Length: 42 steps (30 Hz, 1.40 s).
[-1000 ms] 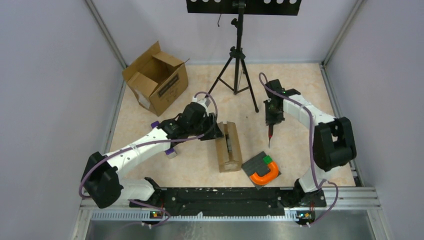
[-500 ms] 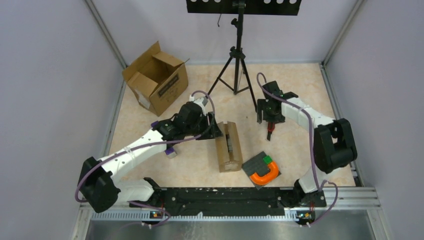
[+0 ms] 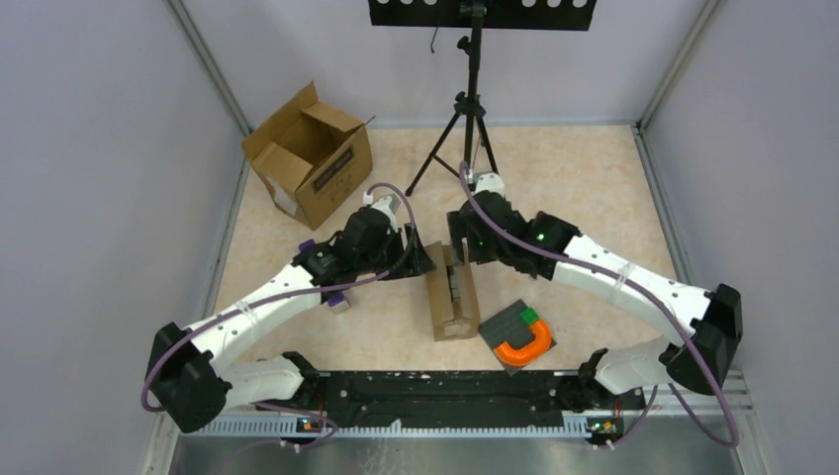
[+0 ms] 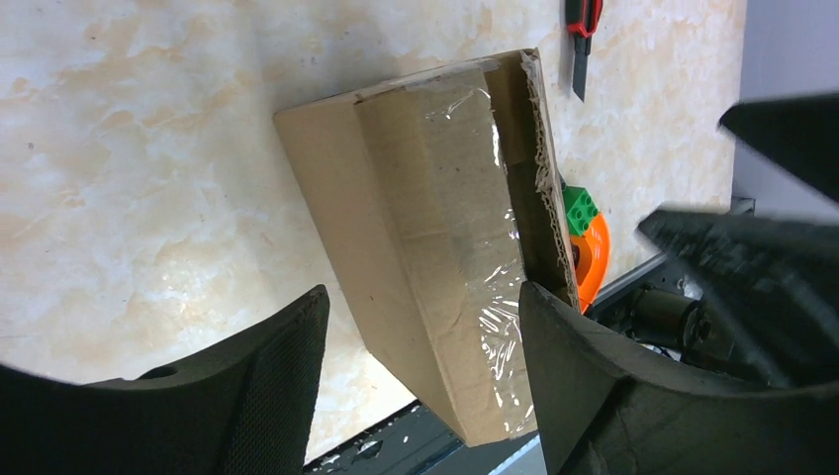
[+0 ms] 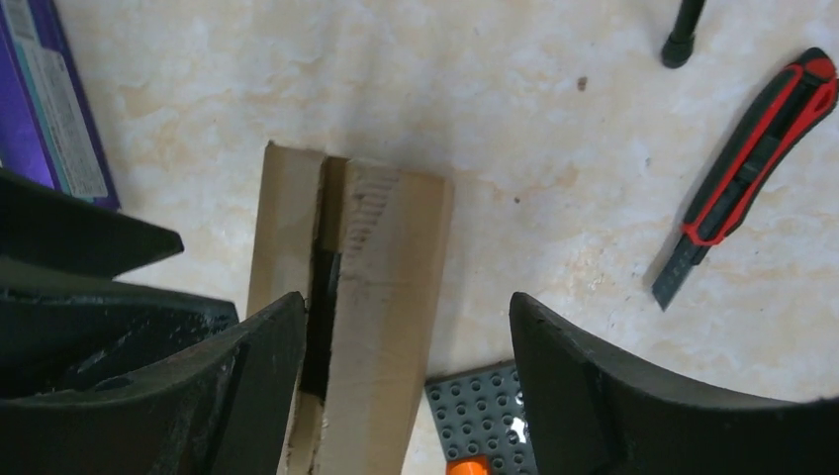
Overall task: Unpack the express box
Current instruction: Open the express box at the center of the board.
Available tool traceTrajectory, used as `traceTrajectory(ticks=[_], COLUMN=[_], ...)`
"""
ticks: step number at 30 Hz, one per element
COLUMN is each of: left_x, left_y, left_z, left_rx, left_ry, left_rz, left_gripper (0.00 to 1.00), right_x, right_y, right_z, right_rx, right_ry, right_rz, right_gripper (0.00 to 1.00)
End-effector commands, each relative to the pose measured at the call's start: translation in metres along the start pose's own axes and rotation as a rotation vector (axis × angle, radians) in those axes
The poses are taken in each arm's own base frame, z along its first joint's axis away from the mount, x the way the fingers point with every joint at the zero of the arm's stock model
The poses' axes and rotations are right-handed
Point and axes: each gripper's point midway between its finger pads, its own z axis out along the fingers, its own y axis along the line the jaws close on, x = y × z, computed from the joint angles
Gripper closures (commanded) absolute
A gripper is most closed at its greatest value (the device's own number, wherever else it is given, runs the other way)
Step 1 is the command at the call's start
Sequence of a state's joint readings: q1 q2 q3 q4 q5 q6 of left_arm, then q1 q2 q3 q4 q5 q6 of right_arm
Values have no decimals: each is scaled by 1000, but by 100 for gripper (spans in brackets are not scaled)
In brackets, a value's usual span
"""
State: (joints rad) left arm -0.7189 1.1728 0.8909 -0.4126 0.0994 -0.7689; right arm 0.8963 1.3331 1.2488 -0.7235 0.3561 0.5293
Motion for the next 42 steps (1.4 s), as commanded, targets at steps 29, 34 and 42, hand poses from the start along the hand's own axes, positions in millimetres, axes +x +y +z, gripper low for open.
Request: traceTrajectory(ticks=[29, 34, 42], left_x=[-4, -8, -11], left_y=[-18, -7, -1], left_z=[4, 5, 8], left_rx=[87, 7, -34], left_ry=[38, 43, 38], left_rz=[27, 55, 74], left_gripper=[18, 18, 28], right_x=[20, -6, -24], right_y=[33, 39, 48], right_z=[-12, -35, -44], right_rx=[59, 12, -8], right_ry=[-31, -127, -182], right_rz=[-4, 40, 43], right_gripper=[100, 100, 100])
